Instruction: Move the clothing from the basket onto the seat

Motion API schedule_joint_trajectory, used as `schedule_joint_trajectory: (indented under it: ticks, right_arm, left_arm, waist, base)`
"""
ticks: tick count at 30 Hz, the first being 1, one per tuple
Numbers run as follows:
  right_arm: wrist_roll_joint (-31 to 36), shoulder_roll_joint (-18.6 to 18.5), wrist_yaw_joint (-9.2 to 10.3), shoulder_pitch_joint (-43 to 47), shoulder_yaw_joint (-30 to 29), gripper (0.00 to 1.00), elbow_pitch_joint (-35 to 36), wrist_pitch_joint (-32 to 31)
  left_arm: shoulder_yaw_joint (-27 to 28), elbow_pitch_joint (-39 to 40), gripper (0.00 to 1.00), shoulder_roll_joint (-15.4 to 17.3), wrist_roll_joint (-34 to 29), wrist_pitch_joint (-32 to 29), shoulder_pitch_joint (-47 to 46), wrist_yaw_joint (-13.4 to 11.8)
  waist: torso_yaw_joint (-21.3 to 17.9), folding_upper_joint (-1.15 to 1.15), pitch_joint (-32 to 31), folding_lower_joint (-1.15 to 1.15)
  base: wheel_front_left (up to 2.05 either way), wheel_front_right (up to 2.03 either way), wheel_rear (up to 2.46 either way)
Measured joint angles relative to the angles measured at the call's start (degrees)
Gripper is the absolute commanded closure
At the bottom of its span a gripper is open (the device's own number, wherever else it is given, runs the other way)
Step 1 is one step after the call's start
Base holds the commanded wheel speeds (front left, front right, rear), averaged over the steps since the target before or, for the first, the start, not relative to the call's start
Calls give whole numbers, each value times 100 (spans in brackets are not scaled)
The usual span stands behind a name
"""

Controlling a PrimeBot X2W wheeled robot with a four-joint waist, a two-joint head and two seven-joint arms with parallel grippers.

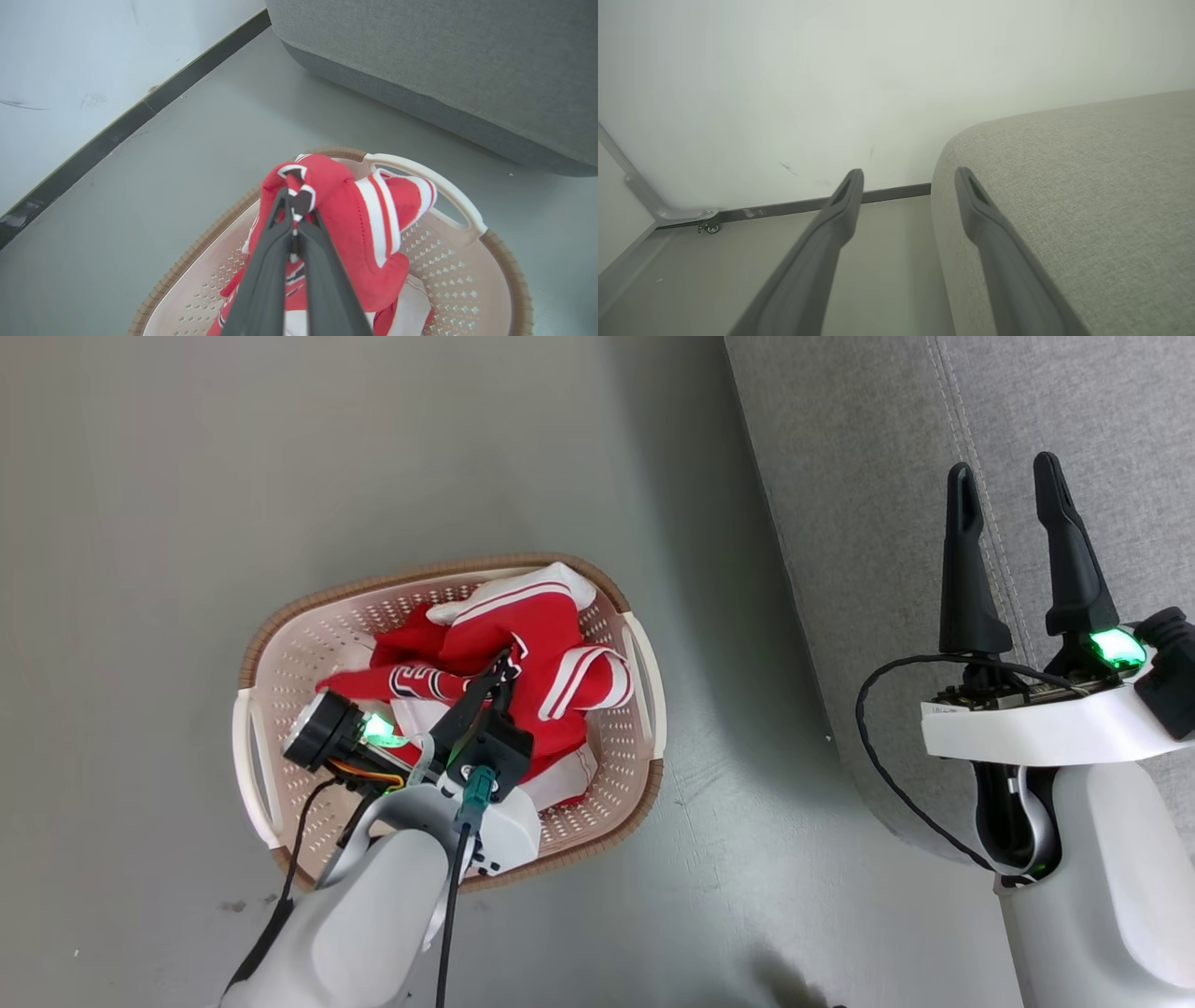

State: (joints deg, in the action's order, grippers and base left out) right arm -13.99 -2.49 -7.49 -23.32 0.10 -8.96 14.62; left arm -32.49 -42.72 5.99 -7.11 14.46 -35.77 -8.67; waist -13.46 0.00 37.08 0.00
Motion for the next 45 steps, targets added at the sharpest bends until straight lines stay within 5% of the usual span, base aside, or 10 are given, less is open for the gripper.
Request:
schedule_joint_trajectory:
  ticks: [27, 45]
  right_arm:
    - [368, -4, 1, 132, 22, 0, -828, 0]
    - [599, -30, 0, 353, 20, 0, -1161, 0]
  left_arm:
    - [413, 1967, 100, 110, 647, 0, 760, -348]
    - [700, 2704, 100, 111, 1109, 1, 1318, -343]
  waist:
    - [388, 0, -1034, 0]
    - [682, 0, -1884, 0]
  base:
    - [0, 0, 0]
    - [0, 0, 0]
